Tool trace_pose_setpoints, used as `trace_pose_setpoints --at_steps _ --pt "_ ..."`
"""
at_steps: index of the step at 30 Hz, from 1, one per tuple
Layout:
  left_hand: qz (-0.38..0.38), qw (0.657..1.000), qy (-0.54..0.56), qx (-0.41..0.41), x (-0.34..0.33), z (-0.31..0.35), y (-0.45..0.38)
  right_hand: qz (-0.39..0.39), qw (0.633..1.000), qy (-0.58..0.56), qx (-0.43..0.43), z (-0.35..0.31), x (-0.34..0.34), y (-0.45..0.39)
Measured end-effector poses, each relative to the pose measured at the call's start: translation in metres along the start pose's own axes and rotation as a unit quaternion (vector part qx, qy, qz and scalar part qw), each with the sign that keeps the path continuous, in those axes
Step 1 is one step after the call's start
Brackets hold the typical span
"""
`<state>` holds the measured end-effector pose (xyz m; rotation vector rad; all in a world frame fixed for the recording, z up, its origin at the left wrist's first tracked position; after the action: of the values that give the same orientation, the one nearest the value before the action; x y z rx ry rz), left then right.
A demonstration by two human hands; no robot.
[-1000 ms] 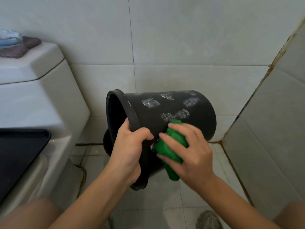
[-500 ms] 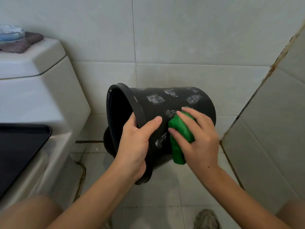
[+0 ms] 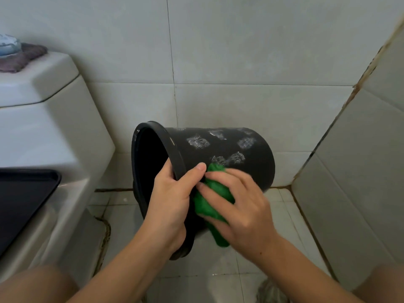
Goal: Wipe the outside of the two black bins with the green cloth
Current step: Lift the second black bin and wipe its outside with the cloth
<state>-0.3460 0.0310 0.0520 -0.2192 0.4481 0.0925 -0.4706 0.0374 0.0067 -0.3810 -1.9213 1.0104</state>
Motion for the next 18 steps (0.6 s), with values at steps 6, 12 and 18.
trace_pose_setpoints --at_steps 6,12,18 --pt "0.009 1.000 0.001 -0.001 0.001 0.000 0.000 0.004 0.999 0.003 -0.037 0.006 0.000 -0.002" --pt "0.021 1.000 0.017 -0.001 0.002 0.003 -0.001 0.020 0.999 0.046 0.001 0.012 0.001 -0.012" --pt "0.014 1.000 -0.005 -0.022 0.001 0.004 0.003 0.018 0.999 0.020 0.035 -0.007 -0.002 0.007"
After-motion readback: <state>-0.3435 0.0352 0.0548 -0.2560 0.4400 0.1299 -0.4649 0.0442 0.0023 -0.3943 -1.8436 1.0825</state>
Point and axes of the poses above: each hand's wrist, its own y-axis away from the middle knuckle, its own x-axis out of the back of the hand, z = x × y, the point moved 2 cm from there along -y, towards the middle knuckle, and after that the axes turned 15 degrees about -x, right-handed, at the moved point
